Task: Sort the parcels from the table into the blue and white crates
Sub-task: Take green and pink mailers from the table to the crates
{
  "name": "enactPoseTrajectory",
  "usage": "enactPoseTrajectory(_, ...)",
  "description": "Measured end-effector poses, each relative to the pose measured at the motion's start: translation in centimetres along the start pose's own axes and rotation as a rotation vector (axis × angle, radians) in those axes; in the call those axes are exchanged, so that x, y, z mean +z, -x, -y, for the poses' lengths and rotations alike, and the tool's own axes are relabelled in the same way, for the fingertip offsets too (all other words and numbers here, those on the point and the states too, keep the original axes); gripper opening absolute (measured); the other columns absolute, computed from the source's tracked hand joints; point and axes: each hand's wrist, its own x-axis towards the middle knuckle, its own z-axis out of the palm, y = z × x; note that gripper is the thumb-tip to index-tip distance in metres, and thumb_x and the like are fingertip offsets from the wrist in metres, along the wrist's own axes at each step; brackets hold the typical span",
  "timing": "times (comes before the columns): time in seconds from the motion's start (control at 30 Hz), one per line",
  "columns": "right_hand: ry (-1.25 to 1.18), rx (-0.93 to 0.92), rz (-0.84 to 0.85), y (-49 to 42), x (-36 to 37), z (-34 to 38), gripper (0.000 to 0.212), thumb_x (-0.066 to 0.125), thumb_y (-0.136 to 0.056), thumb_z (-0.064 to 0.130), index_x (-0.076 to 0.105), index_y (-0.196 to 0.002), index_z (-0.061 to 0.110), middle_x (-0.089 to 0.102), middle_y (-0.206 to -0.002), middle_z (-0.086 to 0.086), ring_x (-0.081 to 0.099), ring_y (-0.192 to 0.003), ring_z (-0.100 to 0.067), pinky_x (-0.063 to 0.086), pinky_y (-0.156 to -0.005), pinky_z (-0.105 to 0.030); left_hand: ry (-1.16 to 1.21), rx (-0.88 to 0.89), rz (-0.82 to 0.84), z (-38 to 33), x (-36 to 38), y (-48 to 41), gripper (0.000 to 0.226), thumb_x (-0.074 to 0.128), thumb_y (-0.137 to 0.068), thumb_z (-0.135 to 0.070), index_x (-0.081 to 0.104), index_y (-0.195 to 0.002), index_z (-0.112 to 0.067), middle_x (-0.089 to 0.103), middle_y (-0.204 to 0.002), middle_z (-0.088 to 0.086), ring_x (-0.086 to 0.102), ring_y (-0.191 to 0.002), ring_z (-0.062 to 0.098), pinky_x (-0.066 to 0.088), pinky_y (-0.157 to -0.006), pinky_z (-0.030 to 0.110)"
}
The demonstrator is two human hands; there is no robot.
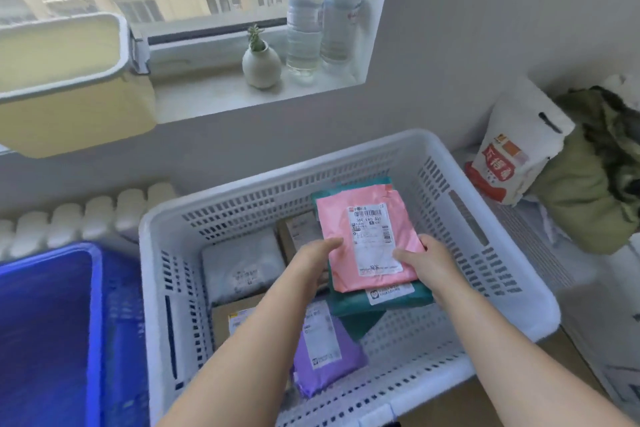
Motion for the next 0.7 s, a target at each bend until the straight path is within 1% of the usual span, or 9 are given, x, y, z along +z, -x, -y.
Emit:
enactPoseTrajectory(0.03, 0.023, 0.014, 0.014, -1.3, -0.4, -0.6, 0.040, 0.075, -0.085, 0.013, 0.061, -0.122, 0.006, 0.070, -0.113, -0.009, 0.068, -0.099, -0.027, 0.056, -0.090, -0.046, -0.006, -0.025, -0.014, 0.4, 0.9, -0.7, 0.039, 0.068, -0.090, -0.035, 0.061, -0.120, -0.011, 0.065, -0.122, 0.011, 0.064, -0.105, 0.027, 0.052, -0.088, 0.034)
enactPoseTrajectory(0.17, 0.139, 0.033, 0.073, -4.8, -2.0, -2.7, 0.059, 0.075, -0.084, 0.018, 0.052, -0.137, 0.007, 0.060, -0.134, -0.012, 0.061, -0.116, -0.030, 0.050, -0.100, -0.049, -0.008, -0.068, -0.045, 2.3, 4.2, -3.5, 0.029, 0.059, -0.097, -0.023, 0.061, -0.124, -0.014, 0.067, -0.104, 0.005, 0.063, -0.080, 0.019, 0.049, -0.067, 0.027)
enactPoseTrajectory(0.27, 0.254, 0.009, 0.094, -7.4, -3.1, -4.1, 0.064, 0.066, -0.093, 0.016, 0.036, -0.149, 0.007, 0.042, -0.152, -0.009, 0.045, -0.135, -0.029, 0.038, -0.109, -0.041, -0.029, -0.066, -0.054, 3.9, 6.6, -5.8, 0.033, 0.057, -0.097, -0.015, 0.059, -0.129, -0.017, 0.070, -0.107, 0.003, 0.068, -0.084, 0.021, 0.057, -0.074, 0.032)
enactPoseTrajectory(0.33, 0.317, -0.003, 0.107, -9.2, -3.5, -5.5, 0.063, 0.061, -0.097, 0.016, 0.031, -0.151, 0.007, 0.037, -0.155, -0.009, 0.040, -0.139, -0.028, 0.035, -0.109, -0.039, -0.020, -0.070, -0.051, 5.1, 7.9, -7.1, 0.037, 0.054, -0.097, -0.014, 0.057, -0.134, -0.021, 0.070, -0.119, 0.006, 0.070, -0.100, 0.027, 0.059, -0.085, 0.037)
enactPoseTrajectory(0.43, 0.393, -0.015, 0.132, -11.8, -3.3, -6.8, 0.060, 0.056, -0.099, 0.016, 0.029, -0.152, 0.006, 0.037, -0.156, -0.009, 0.040, -0.139, -0.028, 0.036, -0.106, -0.036, 0.012, -0.062, -0.063, 6.4, 9.2, -8.7, 0.038, 0.050, -0.099, -0.012, 0.053, -0.134, -0.027, 0.068, -0.115, 0.001, 0.067, -0.084, 0.015, 0.054, -0.062, 0.025)
enactPoseTrajectory(0.5, 0.442, -0.005, 0.152, -13.6, -2.6, -7.5, 0.055, 0.055, -0.099, 0.013, 0.034, -0.150, 0.007, 0.045, -0.150, -0.010, 0.048, -0.131, -0.030, 0.040, -0.094, -0.032, 0.014, -0.066, -0.078, 7.3, 9.7, -10.1, 0.040, 0.049, -0.099, -0.012, 0.051, -0.135, -0.027, 0.067, -0.111, -0.003, 0.063, -0.082, 0.010, 0.048, -0.058, 0.022)
enactPoseTrajectory(0.57, 0.443, 0.006, 0.159, -14.8, -1.9, -8.1, 0.051, 0.056, -0.098, 0.011, 0.040, -0.146, 0.008, 0.052, -0.144, -0.009, 0.055, -0.122, -0.029, 0.044, -0.091, -0.031, 0.008, -0.062, -0.111, 8.1, 10.1, -11.1, 0.045, 0.049, -0.099, -0.012, 0.046, -0.141, -0.025, 0.064, -0.118, -0.003, 0.064, -0.091, 0.014, 0.051, -0.068, 0.023)
enactPoseTrajectory(0.63, 0.433, 0.019, 0.177, -16.7, -0.9, -9.0, 0.048, 0.056, -0.097, 0.010, 0.044, -0.143, 0.010, 0.056, -0.139, -0.008, 0.057, -0.114, -0.027, 0.046, -0.088, -0.033, -0.003, -0.045, -0.170, 8.8, 10.5, -13.0, 0.055, 0.048, -0.099, -0.012, 0.035, -0.151, -0.024, 0.058, -0.129, -0.002, 0.059, -0.108, 0.018, 0.048, -0.090, 0.026)
enactPoseTrajectory(0.7, 0.411, 0.024, 0.185, -18.0, -0.1, -9.6, 0.046, 0.055, -0.097, 0.008, 0.045, -0.142, 0.010, 0.058, -0.136, -0.008, 0.056, -0.103, -0.022, 0.043, -0.081, -0.030, -0.036, -0.036, -0.221, 9.4, 11.0, -14.2, 0.063, 0.047, -0.099, -0.016, 0.024, -0.156, -0.026, 0.049, -0.146, 0.000, 0.053, -0.123, 0.022, 0.043, -0.104, 0.029)
